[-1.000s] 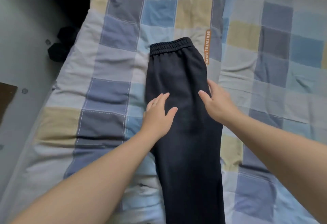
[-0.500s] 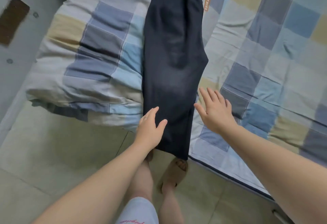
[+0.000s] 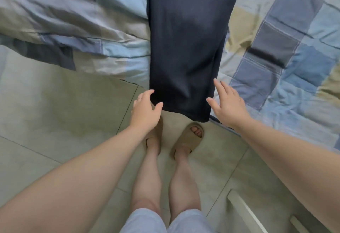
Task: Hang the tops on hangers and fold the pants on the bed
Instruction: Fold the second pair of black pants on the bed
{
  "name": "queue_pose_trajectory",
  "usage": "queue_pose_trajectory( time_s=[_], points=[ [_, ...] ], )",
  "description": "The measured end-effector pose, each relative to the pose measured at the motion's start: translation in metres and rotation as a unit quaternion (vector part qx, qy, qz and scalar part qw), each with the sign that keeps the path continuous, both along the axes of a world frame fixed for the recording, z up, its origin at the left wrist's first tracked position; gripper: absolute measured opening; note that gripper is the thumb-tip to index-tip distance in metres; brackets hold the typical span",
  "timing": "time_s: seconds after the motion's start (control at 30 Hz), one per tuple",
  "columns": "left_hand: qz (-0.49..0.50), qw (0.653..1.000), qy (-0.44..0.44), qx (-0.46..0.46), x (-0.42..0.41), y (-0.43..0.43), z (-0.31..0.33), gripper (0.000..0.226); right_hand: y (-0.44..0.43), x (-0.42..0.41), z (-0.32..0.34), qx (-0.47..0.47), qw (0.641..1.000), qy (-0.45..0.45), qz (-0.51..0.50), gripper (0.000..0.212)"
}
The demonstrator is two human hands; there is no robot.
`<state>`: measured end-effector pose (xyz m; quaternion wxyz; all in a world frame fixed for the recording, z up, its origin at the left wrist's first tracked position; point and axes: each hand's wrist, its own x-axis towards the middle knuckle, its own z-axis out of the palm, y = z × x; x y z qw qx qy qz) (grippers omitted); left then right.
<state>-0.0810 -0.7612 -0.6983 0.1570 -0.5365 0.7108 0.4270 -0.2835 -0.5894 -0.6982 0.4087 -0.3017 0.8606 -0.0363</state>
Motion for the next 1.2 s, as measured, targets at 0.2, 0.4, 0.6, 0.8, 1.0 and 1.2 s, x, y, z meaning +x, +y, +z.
queue_pose_trajectory(
  time_s=[0.2, 0.4, 0.6, 0.8, 1.0, 1.2],
  points=[
    [0.066, 0.997, 0.023, 0.039, 0.010, -0.015, -0.053, 0.055, -0.006, 0.019, -0.049, -0.095, 0.975, -0.071, -0.191, 0.075],
    [0.073, 0.987, 0.063, 0.125, 0.000, -0.022, -0.075, 0.062, -0.020, 0.012, -0.072, -0.113, 0.878, -0.140, -0.443, 0.057],
    [0.070, 0.976, 0.021, 0.206, -0.005, -0.026, -0.072, 0.052, -0.018, 0.001, -0.066, -0.109, 0.838, -0.239, -0.479, 0.030],
    [0.055, 0.966, 0.007, 0.254, -0.005, -0.028, -0.052, 0.044, -0.016, 0.026, -0.046, -0.035, 0.826, -0.362, -0.431, 0.041],
    [0.097, 0.963, -0.016, 0.252, 0.006, -0.022, -0.009, 0.030, -0.017, 0.053, 0.001, -0.029, 0.817, -0.358, -0.451, 0.042],
    [0.109, 0.957, 0.008, 0.270, 0.031, -0.013, 0.074, 0.068, 0.010, 0.088, 0.086, -0.052, 0.814, -0.345, -0.465, 0.048]
  ],
)
